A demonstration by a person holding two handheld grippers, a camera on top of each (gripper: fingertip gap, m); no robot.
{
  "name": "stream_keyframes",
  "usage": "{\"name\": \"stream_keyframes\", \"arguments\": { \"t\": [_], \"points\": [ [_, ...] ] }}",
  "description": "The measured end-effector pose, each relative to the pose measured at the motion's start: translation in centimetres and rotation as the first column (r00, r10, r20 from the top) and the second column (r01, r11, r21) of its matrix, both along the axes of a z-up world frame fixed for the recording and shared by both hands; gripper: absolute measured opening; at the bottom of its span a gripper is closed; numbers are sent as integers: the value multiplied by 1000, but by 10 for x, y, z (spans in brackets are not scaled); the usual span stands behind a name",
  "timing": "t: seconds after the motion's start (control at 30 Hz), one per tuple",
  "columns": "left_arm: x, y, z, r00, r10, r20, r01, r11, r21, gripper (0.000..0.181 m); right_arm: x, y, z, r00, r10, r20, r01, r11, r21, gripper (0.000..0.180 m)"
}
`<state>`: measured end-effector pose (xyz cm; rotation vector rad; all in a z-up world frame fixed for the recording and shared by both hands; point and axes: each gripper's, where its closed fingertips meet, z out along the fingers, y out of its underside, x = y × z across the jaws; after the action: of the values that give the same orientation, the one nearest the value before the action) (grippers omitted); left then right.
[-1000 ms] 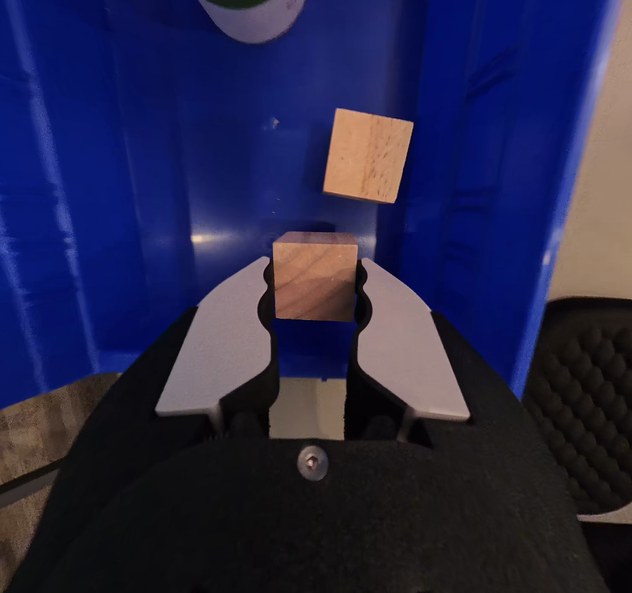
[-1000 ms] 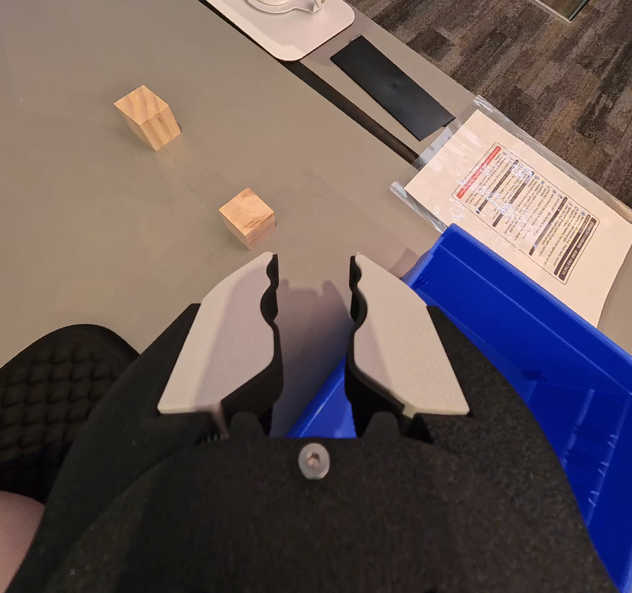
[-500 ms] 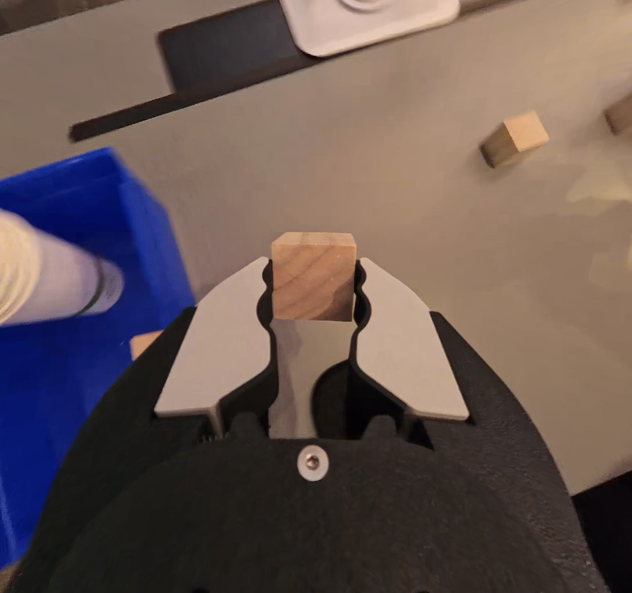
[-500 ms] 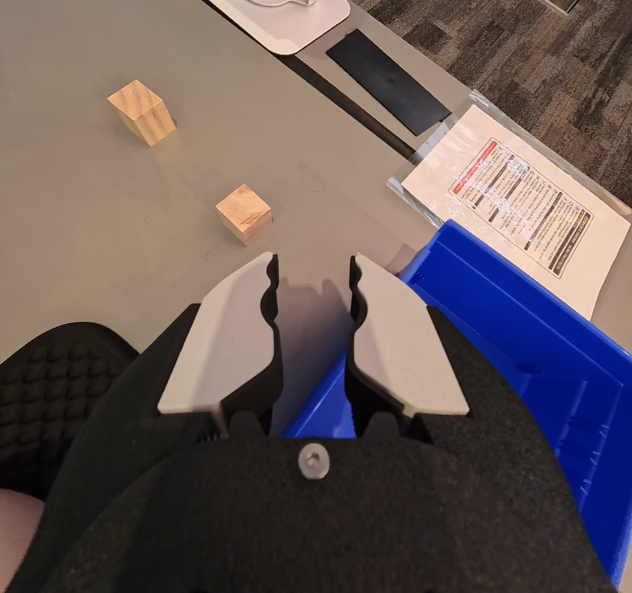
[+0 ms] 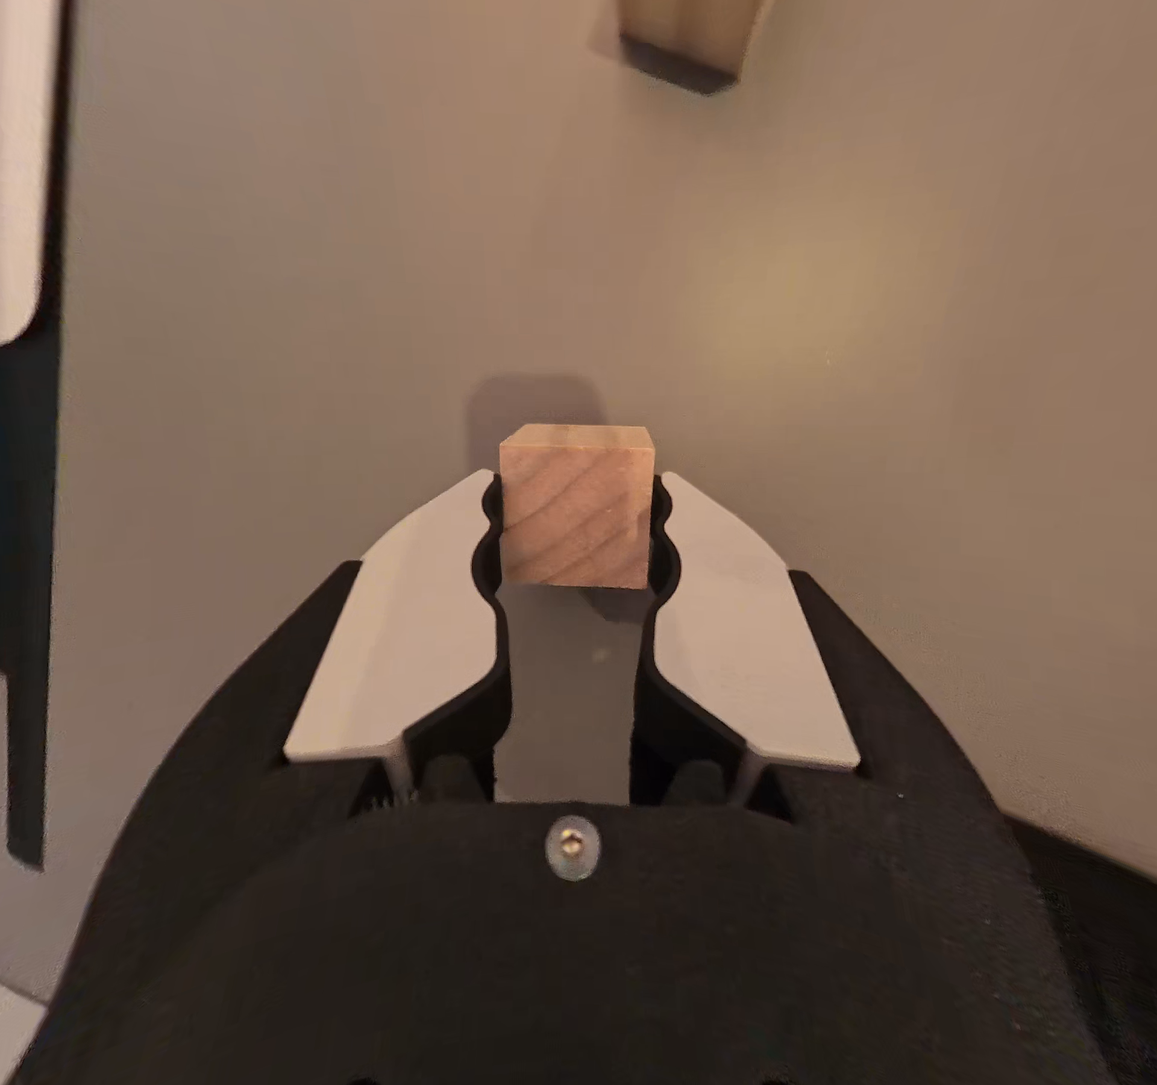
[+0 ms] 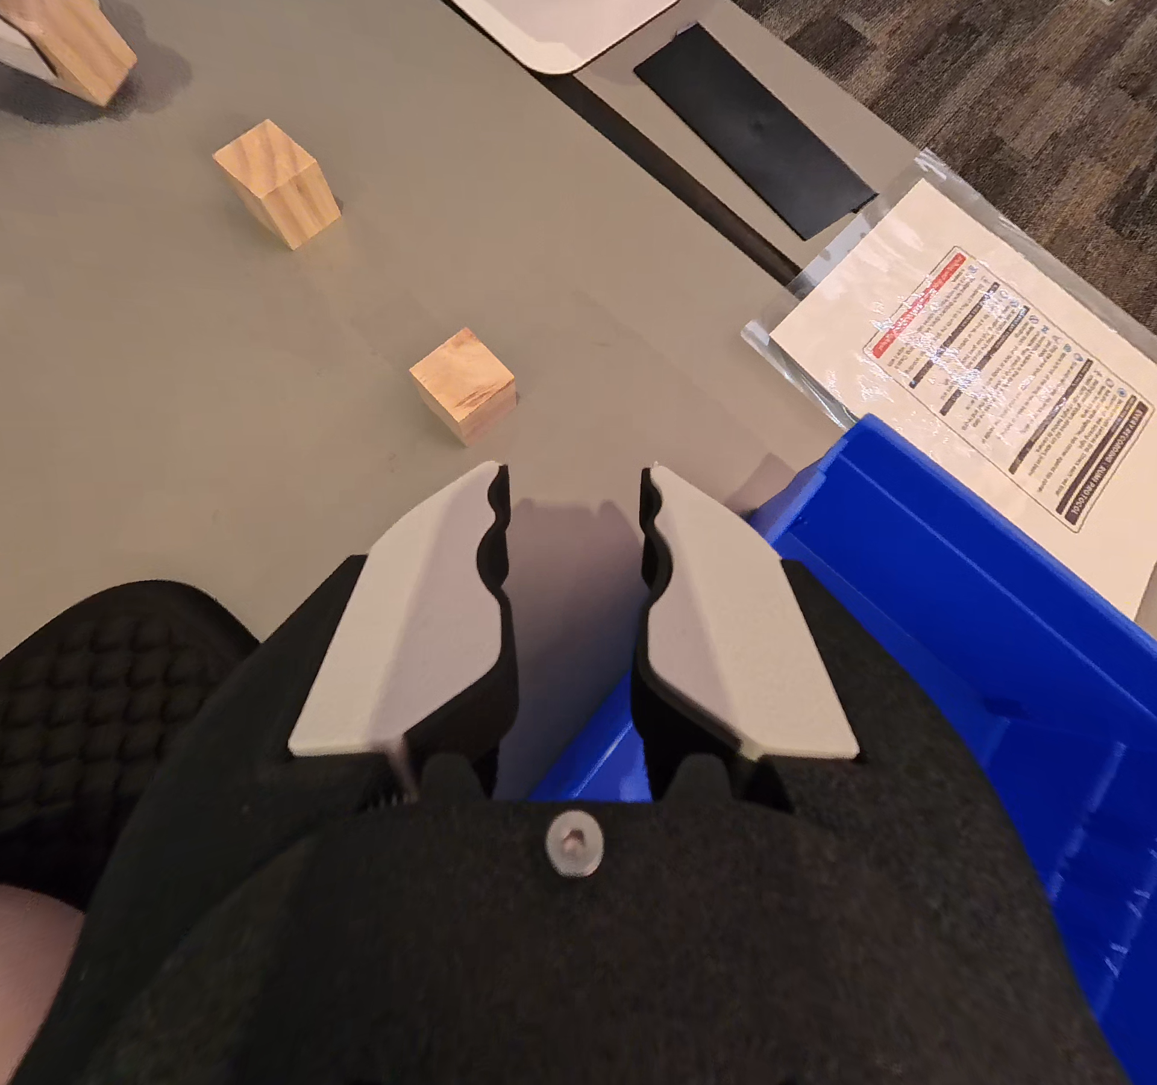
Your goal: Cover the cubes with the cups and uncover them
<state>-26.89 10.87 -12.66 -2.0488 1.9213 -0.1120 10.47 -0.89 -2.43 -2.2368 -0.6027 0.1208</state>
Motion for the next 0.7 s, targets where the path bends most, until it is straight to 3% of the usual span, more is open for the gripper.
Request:
{"name": "stream_keyframes", "arguments": {
  "t": [0.13,0.37,0.7],
  "points": [
    [13,0,-5,993,-112,25,113,990,-84,44,-3,3,6,1000,9,-2,-9,1000,24,39],
    [12,20,-4,974,-222,-33,220,974,-54,44,-4,4,3,1000,16,23,-16,1000,13,39],
    [10,16,-13,958,-283,-48,278,955,-100,44,-1,5,1,1000,3,22,-3,1000,1,39]
  ]
}}
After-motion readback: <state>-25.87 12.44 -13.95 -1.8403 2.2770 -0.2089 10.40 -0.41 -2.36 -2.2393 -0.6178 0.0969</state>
